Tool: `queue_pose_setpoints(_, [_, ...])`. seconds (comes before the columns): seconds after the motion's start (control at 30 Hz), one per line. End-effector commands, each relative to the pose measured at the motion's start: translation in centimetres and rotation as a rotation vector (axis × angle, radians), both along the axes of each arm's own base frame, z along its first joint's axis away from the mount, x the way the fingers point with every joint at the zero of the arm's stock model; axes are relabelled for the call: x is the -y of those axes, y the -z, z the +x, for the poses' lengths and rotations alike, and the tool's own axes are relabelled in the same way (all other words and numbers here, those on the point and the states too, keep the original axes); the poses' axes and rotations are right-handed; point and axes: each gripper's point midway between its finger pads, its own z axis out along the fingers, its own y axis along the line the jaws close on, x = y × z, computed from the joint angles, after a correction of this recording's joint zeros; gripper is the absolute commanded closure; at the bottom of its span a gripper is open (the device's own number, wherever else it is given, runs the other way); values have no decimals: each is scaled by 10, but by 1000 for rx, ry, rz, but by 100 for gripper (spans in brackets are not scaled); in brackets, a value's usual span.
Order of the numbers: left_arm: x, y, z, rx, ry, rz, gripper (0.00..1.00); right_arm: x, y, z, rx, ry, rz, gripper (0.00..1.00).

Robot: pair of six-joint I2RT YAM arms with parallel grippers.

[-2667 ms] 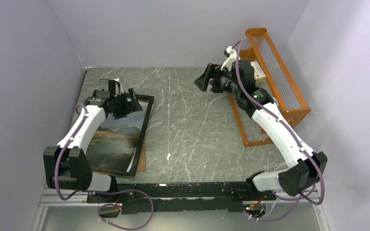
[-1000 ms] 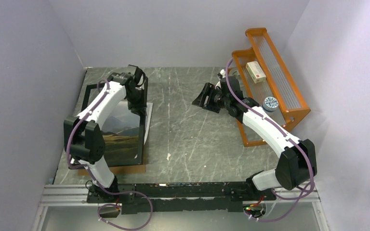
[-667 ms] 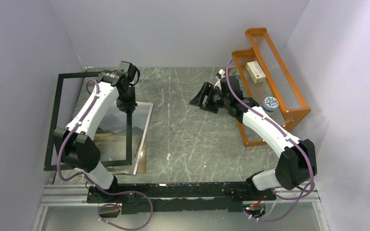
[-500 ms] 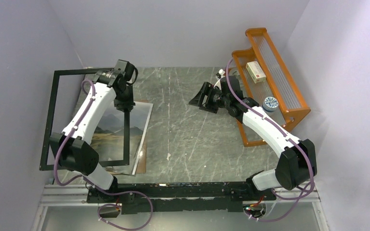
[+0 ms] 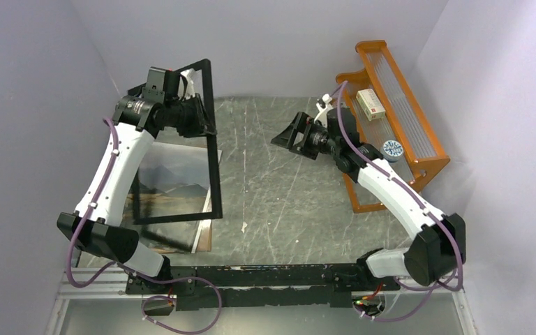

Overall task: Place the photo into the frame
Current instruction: Turn over the photo frame at the center of the board.

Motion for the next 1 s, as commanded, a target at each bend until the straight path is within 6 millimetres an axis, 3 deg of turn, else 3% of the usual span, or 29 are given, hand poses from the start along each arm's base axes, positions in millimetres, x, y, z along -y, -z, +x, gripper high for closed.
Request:
queue_pose_setpoints(0.0, [52,-84,2,193,151,-325,97,-15,-96,-21,320,-147,173,8])
queue_pose_setpoints(0.07, [65,-100,2,210,198,-414,98,-21,-121,-35,397,-227,240,6])
queue_pose_setpoints(0.2, [86,-130,-2,239,296,-567,97,-31,-154,-59,464,-350,341,4])
queue_pose_setpoints(0.43, [113,-172,-9,242,456,-833,97,-43,-175,-69,439,-407,444,4])
queue_pose_setpoints(0.6, [122,-176,-6,222,501,-911,98,-58,-181,-72,312,-467,490,17])
queue_pose_setpoints(0.83, [131,-178,2,187,530,-1005,97,-63,-188,-74,284,-475,566,27])
queue_pose_setpoints(0.97, [133,-178,3,175,530,-1030,98,-68,-182,-68,236,-463,581,43])
